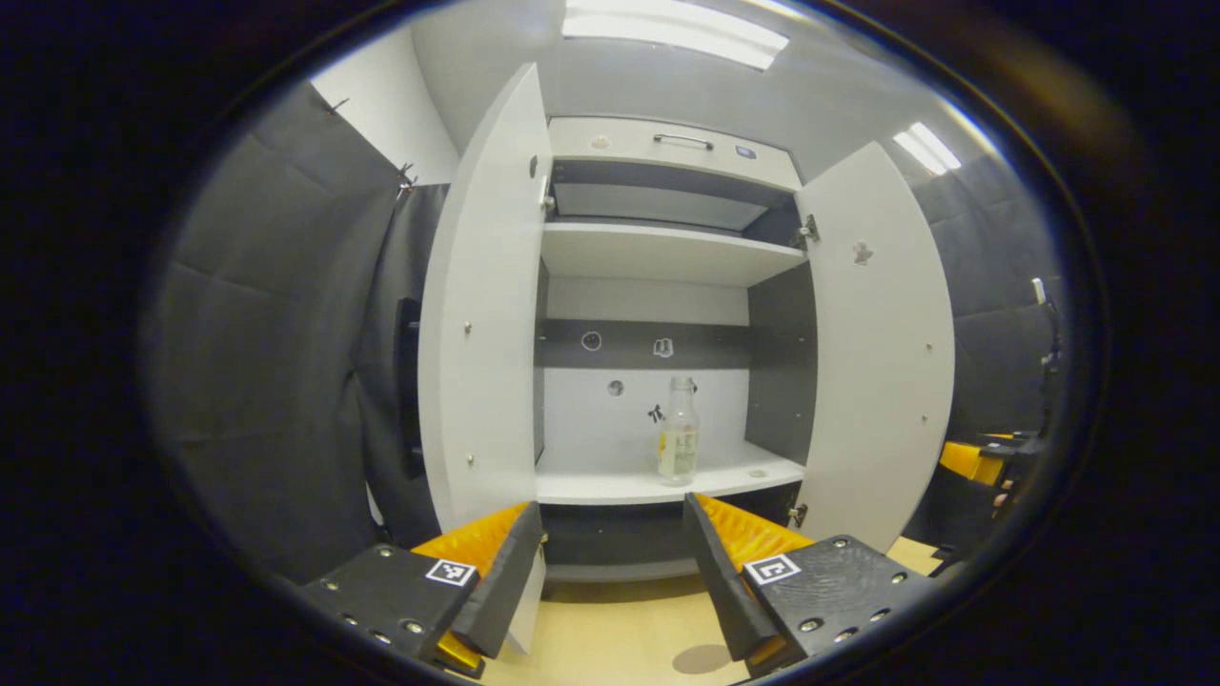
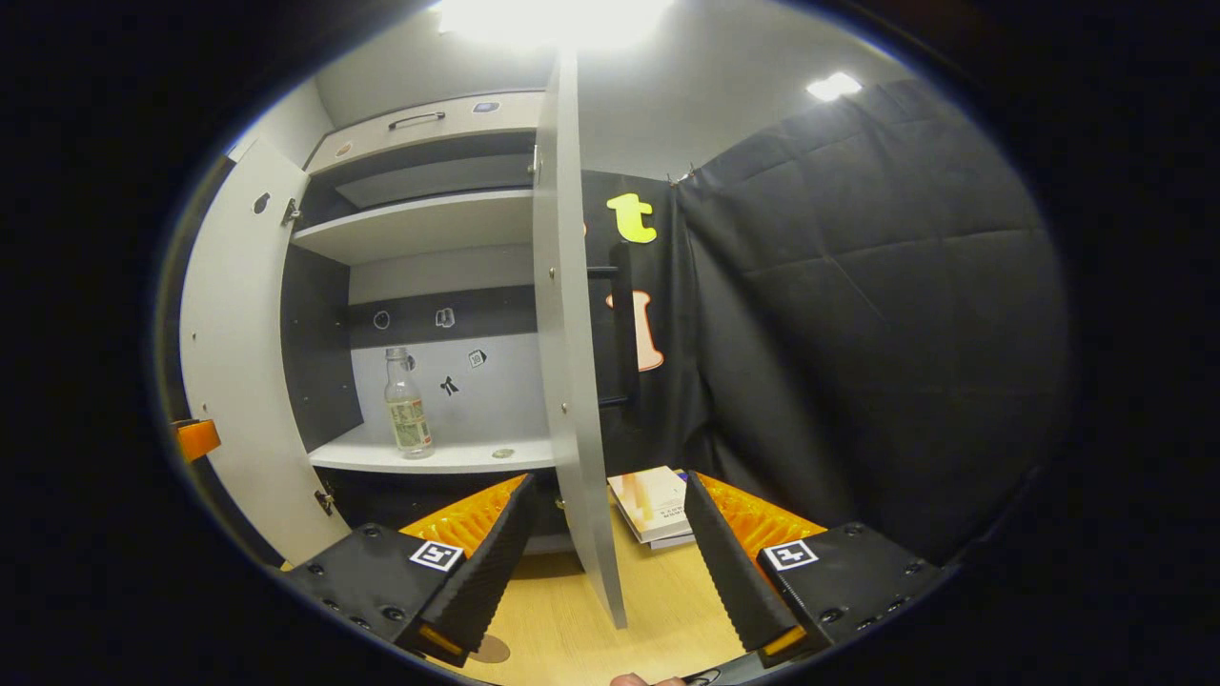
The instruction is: Grasp the bottle in the cabinet with the left hand and place it on the coaster, then close the right door with the right hand and the left door with the left hand.
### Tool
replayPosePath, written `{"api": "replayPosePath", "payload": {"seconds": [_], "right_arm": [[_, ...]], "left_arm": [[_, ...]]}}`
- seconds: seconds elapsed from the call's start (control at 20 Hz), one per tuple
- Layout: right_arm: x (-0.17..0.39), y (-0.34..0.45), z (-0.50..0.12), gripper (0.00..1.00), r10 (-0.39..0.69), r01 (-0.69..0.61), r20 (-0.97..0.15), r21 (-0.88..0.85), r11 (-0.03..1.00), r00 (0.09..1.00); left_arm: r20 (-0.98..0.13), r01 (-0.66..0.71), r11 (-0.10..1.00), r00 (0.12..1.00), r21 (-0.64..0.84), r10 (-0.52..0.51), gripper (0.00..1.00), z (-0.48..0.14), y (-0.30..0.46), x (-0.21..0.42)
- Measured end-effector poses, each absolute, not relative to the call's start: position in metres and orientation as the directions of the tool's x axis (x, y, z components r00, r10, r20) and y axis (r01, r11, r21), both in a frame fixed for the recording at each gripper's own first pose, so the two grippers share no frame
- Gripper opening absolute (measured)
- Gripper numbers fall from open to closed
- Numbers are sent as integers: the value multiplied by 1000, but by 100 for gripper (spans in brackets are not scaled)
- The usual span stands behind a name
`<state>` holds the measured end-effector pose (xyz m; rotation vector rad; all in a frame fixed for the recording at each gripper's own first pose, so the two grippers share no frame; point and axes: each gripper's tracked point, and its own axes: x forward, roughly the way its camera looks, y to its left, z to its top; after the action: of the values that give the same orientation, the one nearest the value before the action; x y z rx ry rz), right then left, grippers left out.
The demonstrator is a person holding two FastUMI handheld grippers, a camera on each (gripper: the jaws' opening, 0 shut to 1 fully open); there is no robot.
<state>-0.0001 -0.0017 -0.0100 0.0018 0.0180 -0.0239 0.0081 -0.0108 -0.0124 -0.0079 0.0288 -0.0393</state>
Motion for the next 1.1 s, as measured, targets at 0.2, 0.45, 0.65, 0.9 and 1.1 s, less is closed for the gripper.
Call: {"api": "replayPosePath", "payload": {"seconds": [0.2, 0.45, 0.65, 0.9, 1.1], "right_arm": [[0, -12, -14, 100, -54, 54, -23, 2, 999, 998], [-4, -29, -15, 98, -91, 91, -38, 11, 996, 995], [-4, -53, -9, 98, -139, 139, -40, 4, 990, 989], [3, -90, 1, 98, -218, 219, -37, 22, 976, 975], [19, -117, 0, 98, -281, 283, -43, 47, 958, 959]], "left_arm": [[-46, 56, 998, 997, -18, -56, 86, -16, -19, 19], [-53, 89, 996, 994, -30, -90, 87, -10, -29, 39], [-47, 115, 993, 992, -7, -115, 87, 0, -45, 67], [-26, 142, 990, 989, -2, -142, 87, 17, -63, 118], [-7, 155, 988, 988, 18, -155, 87, 35, -73, 163]]}}
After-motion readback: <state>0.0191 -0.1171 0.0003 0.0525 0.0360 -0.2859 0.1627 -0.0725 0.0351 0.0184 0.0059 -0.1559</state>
